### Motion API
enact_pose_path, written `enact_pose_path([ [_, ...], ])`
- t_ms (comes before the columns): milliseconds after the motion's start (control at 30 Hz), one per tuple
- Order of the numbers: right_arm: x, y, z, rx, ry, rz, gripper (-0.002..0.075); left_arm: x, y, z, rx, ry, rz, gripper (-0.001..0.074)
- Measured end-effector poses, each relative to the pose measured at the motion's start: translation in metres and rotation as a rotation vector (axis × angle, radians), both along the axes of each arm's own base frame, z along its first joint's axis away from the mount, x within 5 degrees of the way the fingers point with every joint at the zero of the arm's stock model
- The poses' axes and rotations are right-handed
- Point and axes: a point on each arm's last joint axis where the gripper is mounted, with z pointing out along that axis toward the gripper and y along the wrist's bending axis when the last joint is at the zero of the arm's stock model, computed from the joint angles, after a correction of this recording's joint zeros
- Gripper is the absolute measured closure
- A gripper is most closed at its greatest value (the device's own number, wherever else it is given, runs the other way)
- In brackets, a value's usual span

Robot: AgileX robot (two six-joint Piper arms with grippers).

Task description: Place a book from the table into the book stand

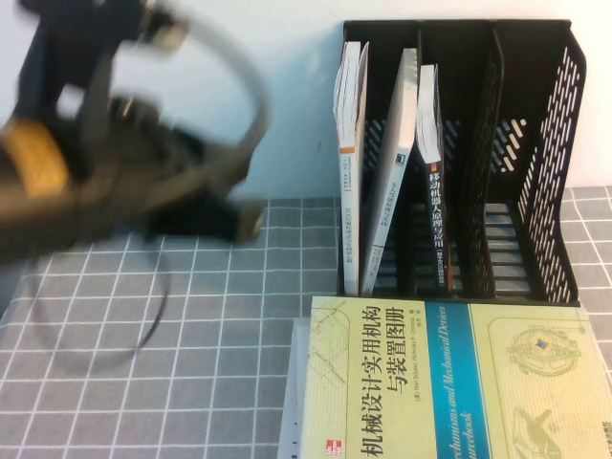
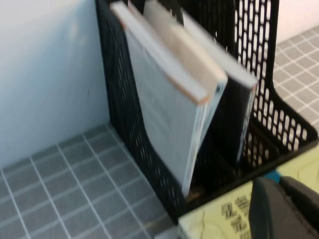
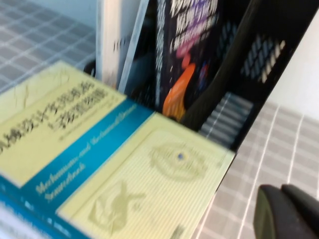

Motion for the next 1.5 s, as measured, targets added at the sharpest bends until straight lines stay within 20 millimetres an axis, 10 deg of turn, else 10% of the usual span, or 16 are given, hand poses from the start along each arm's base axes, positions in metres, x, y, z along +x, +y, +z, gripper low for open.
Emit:
enact_pose_path([
  [367,0.006,0.002,-0.036,0.014,0.084,-0.006,0.0729,-0.038,0.024,-0.081,0.091,0.107,-0.045,0.0736],
  [733,0.007,0.002,-0.031,0.035,0.031,-0.013,0.0729,-0.087,0.042,-0.062,0.166,-0.077,-0.272,0.0736],
  [1500,0.0,0.003,-0.042,0.0,0.16,0.024,0.0729,-0.089,0.045,-0.059,0.185,-0.121,-0.275,0.0737],
])
